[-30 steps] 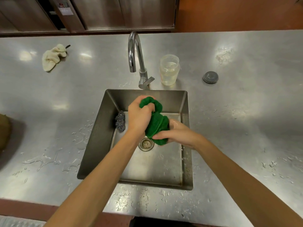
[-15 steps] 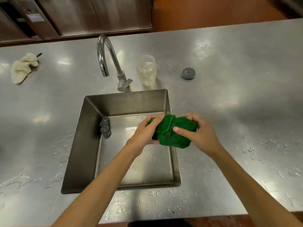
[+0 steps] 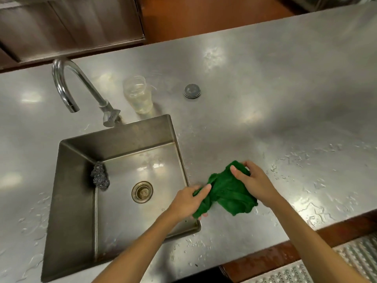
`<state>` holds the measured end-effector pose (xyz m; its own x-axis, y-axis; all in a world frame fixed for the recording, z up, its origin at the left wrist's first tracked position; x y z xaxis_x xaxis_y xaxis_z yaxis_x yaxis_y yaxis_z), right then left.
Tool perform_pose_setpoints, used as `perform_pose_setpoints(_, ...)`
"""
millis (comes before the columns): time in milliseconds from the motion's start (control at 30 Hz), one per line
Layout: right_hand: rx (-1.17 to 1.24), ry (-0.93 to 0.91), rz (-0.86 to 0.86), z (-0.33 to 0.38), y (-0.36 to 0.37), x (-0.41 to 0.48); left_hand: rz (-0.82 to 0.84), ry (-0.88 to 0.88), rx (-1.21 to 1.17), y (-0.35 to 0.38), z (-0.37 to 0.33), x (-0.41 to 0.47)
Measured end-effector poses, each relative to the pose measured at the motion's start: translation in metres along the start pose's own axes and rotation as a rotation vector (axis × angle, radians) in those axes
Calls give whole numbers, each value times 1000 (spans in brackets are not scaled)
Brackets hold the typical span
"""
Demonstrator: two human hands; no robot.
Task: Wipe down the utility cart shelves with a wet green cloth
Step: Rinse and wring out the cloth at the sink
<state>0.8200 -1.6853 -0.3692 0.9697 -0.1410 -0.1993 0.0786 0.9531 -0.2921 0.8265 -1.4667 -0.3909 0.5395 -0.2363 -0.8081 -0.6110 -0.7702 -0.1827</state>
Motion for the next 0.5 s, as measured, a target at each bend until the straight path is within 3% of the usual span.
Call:
perform_pose_setpoints(133, -56, 7, 39, -23, -2, -8, 81, -216, 29, 18, 21, 13)
perform_pose_setpoints(233, 31, 22, -23, -25, -5, -11, 80, -297, 116, 27, 36, 18)
perform_pose_setpoints(333, 216, 38, -111, -14, -9, -15, 33, -108, 181, 35, 27, 13)
perform_pose_setpoints(433, 322, 17, -115, 4, -11, -19, -3, 236, 72, 39, -3, -4)
perform_pose_setpoints(500, 355, -8, -130, 19, -15, -20, 8, 310, -25, 37, -21, -11)
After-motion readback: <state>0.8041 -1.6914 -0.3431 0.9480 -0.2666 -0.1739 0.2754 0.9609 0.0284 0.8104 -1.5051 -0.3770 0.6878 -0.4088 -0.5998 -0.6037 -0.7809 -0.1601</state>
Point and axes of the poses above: each hand's wrist, its own x-axis towards the middle knuckle, its own y-axis out of the palm, z = x × y, the point moved 3 cm from there along x, towards the middle knuckle, and after that the axes turned 15 degrees about -y, right-handed, at the moved point
